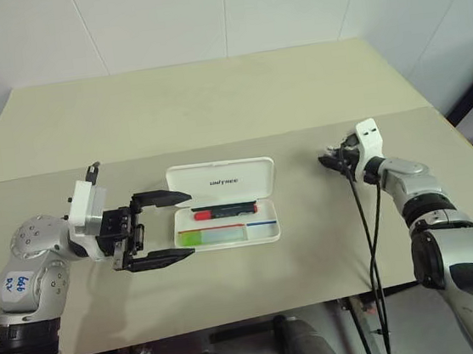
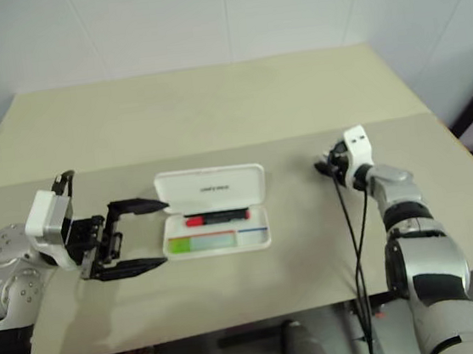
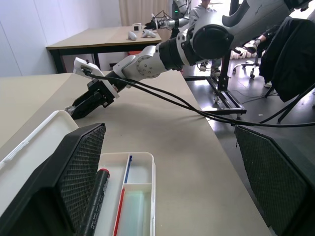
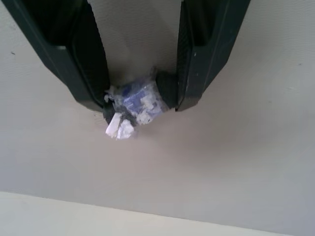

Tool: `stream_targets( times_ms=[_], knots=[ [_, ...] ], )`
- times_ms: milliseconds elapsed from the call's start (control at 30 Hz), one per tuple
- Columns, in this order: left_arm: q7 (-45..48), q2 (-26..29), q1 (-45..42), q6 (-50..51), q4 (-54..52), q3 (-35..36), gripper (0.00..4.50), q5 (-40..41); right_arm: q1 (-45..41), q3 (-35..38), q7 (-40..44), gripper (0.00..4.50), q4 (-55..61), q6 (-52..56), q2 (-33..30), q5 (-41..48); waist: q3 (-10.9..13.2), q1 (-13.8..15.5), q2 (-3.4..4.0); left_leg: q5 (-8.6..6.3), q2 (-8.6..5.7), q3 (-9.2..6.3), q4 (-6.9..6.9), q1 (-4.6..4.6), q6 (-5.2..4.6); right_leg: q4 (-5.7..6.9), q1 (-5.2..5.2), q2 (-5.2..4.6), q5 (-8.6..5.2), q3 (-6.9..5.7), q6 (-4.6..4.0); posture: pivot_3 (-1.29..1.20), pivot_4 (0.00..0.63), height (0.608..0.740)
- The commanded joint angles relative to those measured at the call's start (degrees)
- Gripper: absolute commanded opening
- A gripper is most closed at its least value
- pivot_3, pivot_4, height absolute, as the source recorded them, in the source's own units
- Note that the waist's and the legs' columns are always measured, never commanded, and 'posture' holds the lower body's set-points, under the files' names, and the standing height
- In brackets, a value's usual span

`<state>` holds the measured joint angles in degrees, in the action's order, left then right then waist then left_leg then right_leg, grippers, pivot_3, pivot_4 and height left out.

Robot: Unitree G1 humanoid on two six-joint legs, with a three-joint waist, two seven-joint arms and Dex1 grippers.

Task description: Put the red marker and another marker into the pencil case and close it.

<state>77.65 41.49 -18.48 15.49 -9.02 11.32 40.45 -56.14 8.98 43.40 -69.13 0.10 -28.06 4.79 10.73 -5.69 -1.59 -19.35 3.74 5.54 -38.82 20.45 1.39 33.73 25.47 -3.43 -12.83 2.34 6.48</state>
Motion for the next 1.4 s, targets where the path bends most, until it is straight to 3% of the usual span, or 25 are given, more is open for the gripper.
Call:
stream_targets(
  times_ms=[33, 367, 567, 833, 1033, 1400],
  knots=[
    [0.7, 0.29, 0.57, -0.12, -1.88, 1.17, 4.5, 1.79, 3.45, 0.09, 4.81, 1.63, 7.99, 1.66, -0.27, 2.17, 0.0, 0.02, 0.0, 0.0, 0.0, 0.0, 0.02, 0.0, 0.0, -0.02, 0.0, 0.0, 0.0, -0.01, 0.0, 0.0, 0.15, 0.74],
    [6.0, 0.25, -1.87, -0.79, 3.41, -1.0, 4.5, 0.87, 27.56, -2.2, 8.58, 1.62, 63.35, 24.35, -2.83, 11.83, 0.05, 1.24, 0.09, -0.01, 0.02, -0.03, 0.06, 0.03, 0.05, 0.04, 0.08, 0.0, -0.02, -0.08, 0.0, 0.0, 0.15, 0.74],
    [9.02, -0.33, -4.33, -1.85, 7.69, -2.16, 4.5, -0.23, 32.4, -2.76, 9.35, 1.62, 80.14, 34.13, -6.27, 17.53, 0.06, 1.54, 0.09, -0.03, 0.0, -0.03, -0.08, 0.03, 0.03, -0.17, 0.07, -0.03, -0.1, -0.1, -0.14, 0.0, 0.15, 0.74],
    [12.8, -0.6, -4.78, -3.89, 12.34, -3.26, 4.5, -0.21, 31.4, -5.81, 6.59, 1.62, 88.62, 41.38, -7.31, 20.47, 0.06, 1.77, 0.07, -0.04, 0.0, -0.06, -0.07, 0.04, 0.01, -0.18, 0.08, -0.02, -0.12, -0.12, -0.18, 0.0, 0.15, 0.74],
    [14.85, 2.93, -3.37, -4.1, 13.55, -5.02, 4.5, 4.93, 33.61, -6.65, -3.46, 1.62, 99.59, 52.32, -1.27, 25.33, 0.05, 2.52, 0.06, -0.06, 0.04, -0.09, -0.01, 0.11, 0.01, -0.16, 0.19, -0.01, -0.13, -0.17, -0.19, 0.0, 0.15, 0.74],
    [14.85, 7.65, -7.41, -8.86, 20.21, -13.11, 4.5, 8.84, 37.58, -8.06, -12.37, 1.62, 109.82, 60.05, 2.4, 31.36, 0.03, 3.45, 0.02, -0.11, 0.0, -0.23, -0.13, 0.47, -0.07, -0.16, 0.27, -0.09, -0.38, -0.34, -0.64, 0.0, 0.15, 0.74]
  ],
)
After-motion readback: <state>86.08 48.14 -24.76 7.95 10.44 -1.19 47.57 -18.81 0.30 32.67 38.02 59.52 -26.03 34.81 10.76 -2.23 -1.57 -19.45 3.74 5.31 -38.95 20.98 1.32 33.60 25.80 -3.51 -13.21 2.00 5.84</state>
